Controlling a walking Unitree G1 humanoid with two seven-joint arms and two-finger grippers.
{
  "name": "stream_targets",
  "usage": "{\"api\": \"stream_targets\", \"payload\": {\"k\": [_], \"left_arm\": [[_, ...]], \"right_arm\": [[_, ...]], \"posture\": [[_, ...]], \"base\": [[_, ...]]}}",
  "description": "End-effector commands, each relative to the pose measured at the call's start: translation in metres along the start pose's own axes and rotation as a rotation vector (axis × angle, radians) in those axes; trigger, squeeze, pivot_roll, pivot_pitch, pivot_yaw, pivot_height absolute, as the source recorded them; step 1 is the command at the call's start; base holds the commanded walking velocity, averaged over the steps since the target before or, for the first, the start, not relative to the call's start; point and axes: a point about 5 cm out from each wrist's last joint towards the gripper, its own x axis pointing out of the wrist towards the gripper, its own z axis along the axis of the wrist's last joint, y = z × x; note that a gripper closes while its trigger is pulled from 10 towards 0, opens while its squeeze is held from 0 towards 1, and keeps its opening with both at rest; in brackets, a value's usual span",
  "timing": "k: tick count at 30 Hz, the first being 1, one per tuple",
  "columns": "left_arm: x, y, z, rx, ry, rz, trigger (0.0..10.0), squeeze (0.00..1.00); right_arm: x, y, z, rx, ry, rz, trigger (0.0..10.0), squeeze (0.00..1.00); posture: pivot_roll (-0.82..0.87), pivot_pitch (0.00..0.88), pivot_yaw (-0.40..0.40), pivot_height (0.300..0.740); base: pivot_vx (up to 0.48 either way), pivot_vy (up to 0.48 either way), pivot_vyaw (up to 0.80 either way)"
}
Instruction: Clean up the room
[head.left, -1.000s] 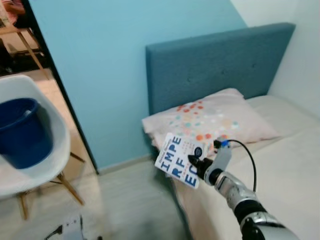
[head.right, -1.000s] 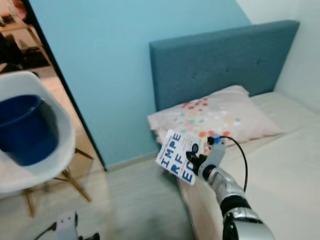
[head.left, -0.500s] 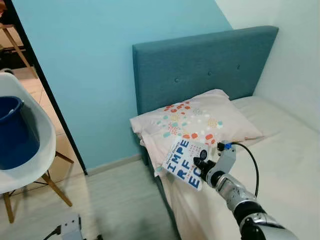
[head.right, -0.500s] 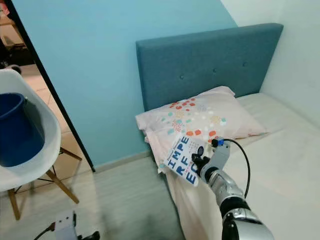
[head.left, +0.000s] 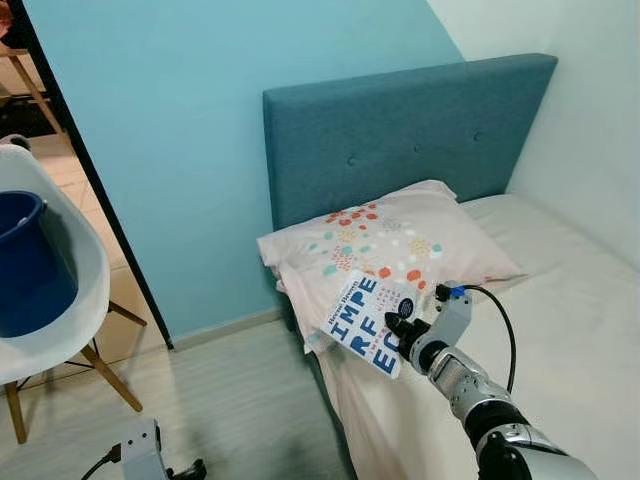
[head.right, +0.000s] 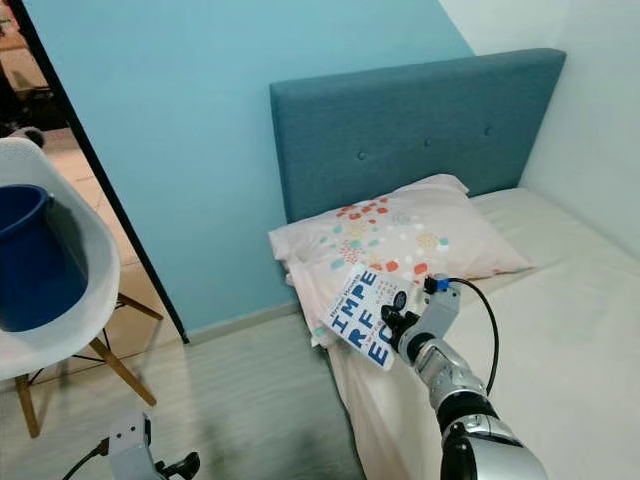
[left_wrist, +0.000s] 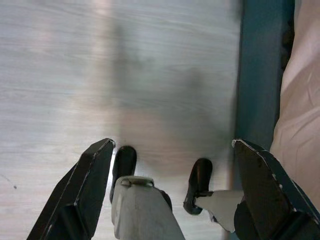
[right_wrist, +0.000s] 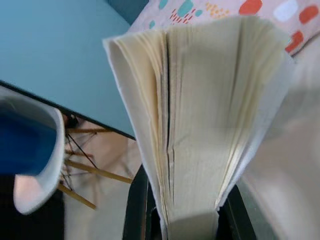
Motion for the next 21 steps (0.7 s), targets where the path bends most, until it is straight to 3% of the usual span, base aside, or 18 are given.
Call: {"api": "stream_targets", "payload": {"k": [1,4,7,9,12,14,21], "left_arm": [[0.001,-0.001,0.005,0.003,-0.022,-0.007,10.0,0.00],[0.004,-0.006,0.025,0.037,-0.102,-0.031,10.0,0.00],[0.005,-0.007,0.033,0.053,-0.132,-0.036,10.0,0.00],[0.006,-0.007,0.056,0.092,-0.210,-0.043,10.0,0.00],[0.006,-0.006,0.070,0.106,-0.253,-0.039,10.0,0.00],[0.005,-0.005,0.095,0.123,-0.337,-0.027,10.0,0.00],[0.003,-0.005,0.115,0.114,-0.412,-0.014,10.0,0.00]], "right_arm": [[0.002,0.003,0.009,0.049,-0.047,0.017,10.0,0.00],[-0.003,-0.008,0.016,0.096,-0.073,-0.007,10.0,0.00],[-0.004,-0.011,0.019,0.103,-0.080,-0.018,10.0,0.00],[-0.010,-0.022,0.027,0.136,-0.112,-0.046,10.0,0.00],[-0.013,-0.029,0.031,0.153,-0.131,-0.062,10.0,0.00],[-0.019,-0.038,0.039,0.190,-0.174,-0.082,10.0,0.00],[-0.023,-0.041,0.053,0.220,-0.252,-0.062,10.0,0.00]], "posture": [[-0.14,0.000,-0.011,0.715],[-0.14,0.000,-0.013,0.700],[-0.14,0.000,-0.015,0.695],[-0.14,0.000,-0.016,0.685],[-0.14,0.000,-0.019,0.680],[-0.15,0.000,-0.023,0.670],[-0.16,0.000,-0.005,0.650]], "base": [[0.000,0.000,0.00],[0.000,0.000,0.00],[0.000,0.000,0.00],[0.000,0.000,0.00],[0.000,0.000,0.00],[0.000,0.000,0.00],[0.000,0.000,0.00]]}}
